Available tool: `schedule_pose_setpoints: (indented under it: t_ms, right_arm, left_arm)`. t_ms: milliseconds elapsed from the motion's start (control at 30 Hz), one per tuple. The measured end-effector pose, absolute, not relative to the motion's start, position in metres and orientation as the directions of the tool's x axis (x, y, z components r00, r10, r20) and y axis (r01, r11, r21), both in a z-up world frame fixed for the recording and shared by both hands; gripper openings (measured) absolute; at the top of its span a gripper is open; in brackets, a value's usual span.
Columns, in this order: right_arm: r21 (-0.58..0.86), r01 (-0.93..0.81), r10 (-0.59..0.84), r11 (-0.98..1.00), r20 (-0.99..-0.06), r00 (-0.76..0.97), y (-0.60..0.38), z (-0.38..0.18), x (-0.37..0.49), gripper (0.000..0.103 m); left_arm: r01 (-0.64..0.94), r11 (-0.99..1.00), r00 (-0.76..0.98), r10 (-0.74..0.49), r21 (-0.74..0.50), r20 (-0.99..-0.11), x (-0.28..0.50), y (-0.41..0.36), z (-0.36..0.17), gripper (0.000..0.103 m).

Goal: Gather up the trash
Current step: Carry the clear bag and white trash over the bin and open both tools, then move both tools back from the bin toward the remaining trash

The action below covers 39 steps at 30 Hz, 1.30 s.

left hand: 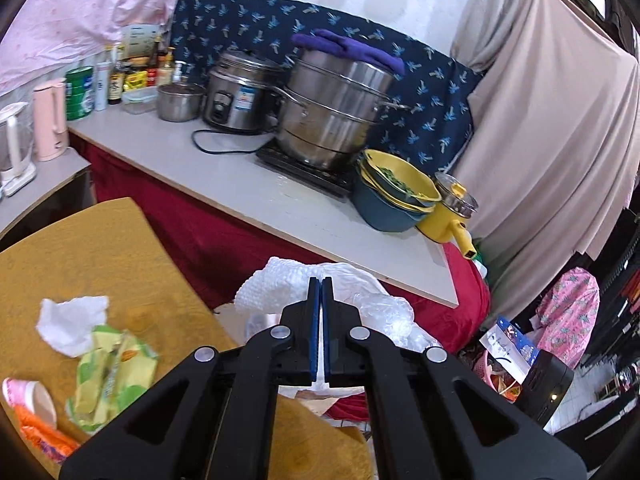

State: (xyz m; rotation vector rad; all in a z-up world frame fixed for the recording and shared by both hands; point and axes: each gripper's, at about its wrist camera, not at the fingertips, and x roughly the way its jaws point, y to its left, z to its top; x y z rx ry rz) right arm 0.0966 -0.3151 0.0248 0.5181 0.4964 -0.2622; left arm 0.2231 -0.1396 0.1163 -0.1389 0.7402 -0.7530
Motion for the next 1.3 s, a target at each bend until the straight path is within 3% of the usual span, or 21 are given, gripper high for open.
schedule_pose_setpoints:
  t_ms: [400,800,867,933,1000,1033,1300]
  right_arm:
    - [0.388,0.452,-0.174,0.803,-0.573,0.801,-0.370,-0.007,0.108,0.012]
    - [0.383,0.470,-0.171,0.795,-0.602,0.780,-0.383,-0.027,0.129,0.013]
    - [0.382,0.472,-0.173,0.794,-0.603,0.779,-0.383,-0.028,0.131,0.017]
    - [0.386,0.482,-0.183,0.787,-0.600,0.779,-0.384,-0.028,0.132,0.020]
    - [0.395,0.485,-0.184,0.780,-0.596,0.781,-0.386,-0.027,0.131,0.029]
    - [0.395,0.491,-0.193,0.776,-0.593,0.782,-0.386,-0.025,0.130,0.035]
    - [0.396,0.479,-0.210,0.783,-0.558,0.803,-0.379,-0.006,0.124,0.044]
  left_arm:
    - [0.626,0.686,0.383,-0.685,-0.372,-0.620,0.240,-0.233,0.071,0.001]
    - [0.620,0.695,0.344,-0.658,-0.365,-0.669,0.252,-0.257,0.037,0.001]
    - [0.617,0.692,0.338,-0.662,-0.375,-0.669,0.254,-0.258,0.036,0.001]
    - [0.613,0.687,0.332,-0.672,-0.390,-0.662,0.255,-0.257,0.036,0.006]
    - [0.605,0.696,0.342,-0.666,-0.388,-0.663,0.256,-0.256,0.036,0.038]
    - [0.599,0.702,0.356,-0.665,-0.386,-0.657,0.257,-0.254,0.037,0.044]
    - [0.557,0.735,0.411,-0.648,-0.387,-0.640,0.258,-0.229,0.048,0.057]
